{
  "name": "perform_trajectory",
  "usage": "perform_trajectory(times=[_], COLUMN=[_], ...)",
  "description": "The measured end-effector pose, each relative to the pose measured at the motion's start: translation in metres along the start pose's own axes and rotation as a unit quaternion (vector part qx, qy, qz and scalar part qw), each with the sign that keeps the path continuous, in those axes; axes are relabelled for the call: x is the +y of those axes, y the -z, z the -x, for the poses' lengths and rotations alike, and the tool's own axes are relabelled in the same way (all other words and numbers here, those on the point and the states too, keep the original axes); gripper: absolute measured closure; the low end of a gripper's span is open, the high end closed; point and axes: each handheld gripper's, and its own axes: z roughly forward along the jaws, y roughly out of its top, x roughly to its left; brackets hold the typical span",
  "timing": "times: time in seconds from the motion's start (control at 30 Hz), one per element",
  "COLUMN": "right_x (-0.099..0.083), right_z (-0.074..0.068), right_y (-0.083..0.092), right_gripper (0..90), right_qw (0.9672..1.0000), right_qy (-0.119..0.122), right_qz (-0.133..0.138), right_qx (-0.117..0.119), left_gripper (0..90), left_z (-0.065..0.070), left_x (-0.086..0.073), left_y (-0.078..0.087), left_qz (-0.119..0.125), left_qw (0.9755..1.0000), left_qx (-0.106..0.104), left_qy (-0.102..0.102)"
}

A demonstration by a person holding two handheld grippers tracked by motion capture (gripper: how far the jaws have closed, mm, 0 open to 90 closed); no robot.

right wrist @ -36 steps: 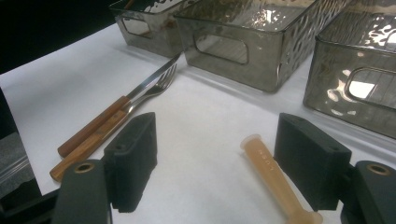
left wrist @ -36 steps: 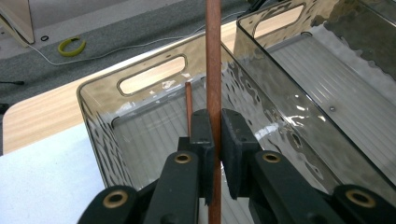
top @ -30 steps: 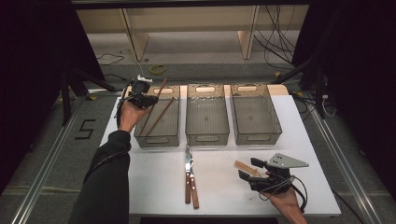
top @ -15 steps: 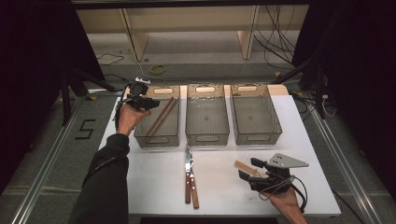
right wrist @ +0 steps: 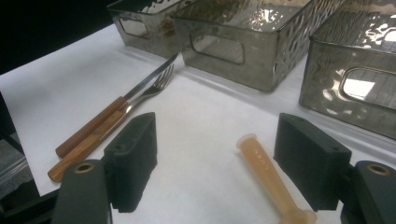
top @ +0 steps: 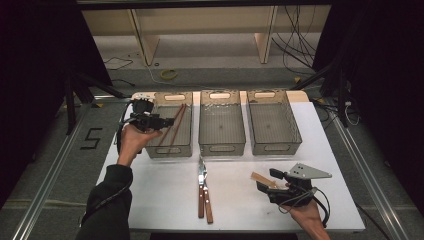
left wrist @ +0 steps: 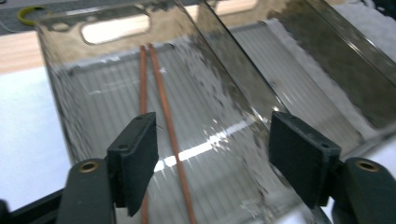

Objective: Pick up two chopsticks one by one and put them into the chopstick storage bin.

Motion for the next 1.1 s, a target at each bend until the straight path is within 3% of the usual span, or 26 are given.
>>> perform_trajectory(times=[0.13,0.37,0.5,0.57,0.73,0.93,1.1], right_x=[0.001,0.006,0.011,0.012,0.015,0.020,0.023], right_z=[0.001,0.005,0.008,0.009,0.015,0.021,0.026], right_y=[0.000,-0.001,-0.005,-0.006,-0.010,-0.016,-0.021], right_gripper=[30.8,30.9,30.9,30.9,31.0,31.2,31.3], right_qw=[1.0000,0.9997,0.9986,0.9982,0.9970,0.9944,0.9911], right_qy=[0.003,0.014,0.032,0.035,0.037,0.047,0.054], right_qz=[-0.002,-0.020,-0.041,-0.047,-0.067,-0.095,-0.121], right_qx=[-0.001,-0.003,-0.003,-0.004,-0.002,0.000,-0.003], left_gripper=[29.2,25.4,24.2,23.9,23.2,21.3,19.6], left_z=[0.007,0.023,0.027,0.029,0.033,0.039,0.043], left_x=[-0.019,-0.040,-0.050,-0.054,-0.066,-0.088,-0.105], left_y=[0.007,0.011,0.015,0.018,0.023,0.022,0.016], left_qz=[0.013,0.004,0.020,0.025,0.038,0.044,0.043], left_qw=[0.9998,0.9996,0.9991,0.9983,0.9971,0.9957,0.9956], left_qx=[-0.016,-0.024,-0.038,-0.053,-0.065,-0.079,-0.079], left_qy=[0.007,-0.012,-0.007,-0.008,-0.012,-0.019,-0.027])
